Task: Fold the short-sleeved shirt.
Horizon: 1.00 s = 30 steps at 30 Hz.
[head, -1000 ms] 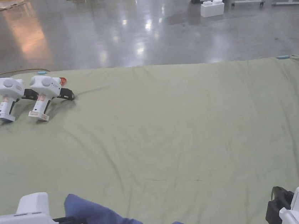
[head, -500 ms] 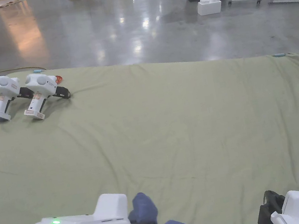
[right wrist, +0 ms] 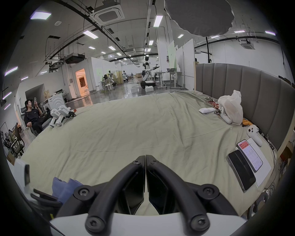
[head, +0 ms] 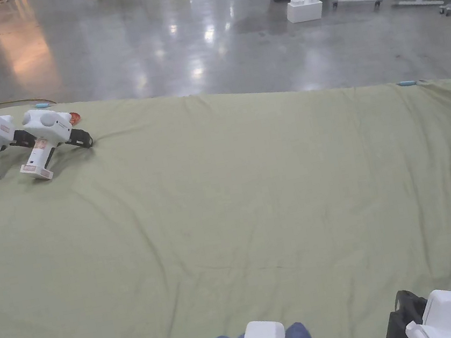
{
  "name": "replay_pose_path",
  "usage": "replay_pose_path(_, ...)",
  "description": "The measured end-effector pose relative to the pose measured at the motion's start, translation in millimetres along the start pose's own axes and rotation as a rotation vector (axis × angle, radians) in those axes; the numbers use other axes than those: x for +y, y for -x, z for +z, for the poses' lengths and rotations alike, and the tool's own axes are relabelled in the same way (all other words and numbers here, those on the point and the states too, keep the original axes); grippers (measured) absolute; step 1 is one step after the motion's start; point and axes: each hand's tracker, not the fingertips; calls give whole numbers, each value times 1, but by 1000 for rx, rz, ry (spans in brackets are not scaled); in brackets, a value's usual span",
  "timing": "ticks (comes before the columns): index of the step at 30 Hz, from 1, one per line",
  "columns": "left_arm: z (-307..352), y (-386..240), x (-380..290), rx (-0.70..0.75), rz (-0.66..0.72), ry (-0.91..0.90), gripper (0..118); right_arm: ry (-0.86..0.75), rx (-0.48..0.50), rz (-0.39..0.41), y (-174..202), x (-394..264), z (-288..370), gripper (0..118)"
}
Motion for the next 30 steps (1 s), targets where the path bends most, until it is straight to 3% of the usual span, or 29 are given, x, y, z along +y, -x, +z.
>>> replay_pose_path(2,-7,-1,-2,17,-3,10,10,2,0,0,-1,0,0,1)
replay_pose_path(4,-5,1,-1,14,14,11,21,4,-1,-1,-2,0,0,1)
replay_pose_path(8,27,14,6,-70,50,-33,72,4,-6,-1,-6,0,2,1)
replay_pose_path(10,45,20,10,-53,50,-93,74,5,-9,-1,-8,1,2,1)
replay_pose_path(13,57,35,16,-25,62,-128,62,6,-12,-5,-10,1,2,1)
replay_pose_path(15,51,42,17,-4,67,-117,28,7,-13,-10,-10,0,1,1)
replay_pose_path(17,36,48,15,44,86,-80,11,9,-14,-9,-10,0,1,1)
replay_pose_path(22,-3,52,1,-51,106,-1,5,16,-9,-3,-8,-2,1,1)
replay_pose_path(30,-28,52,-10,-54,123,-44,2,17,-17,11,-10,-3,4,1)
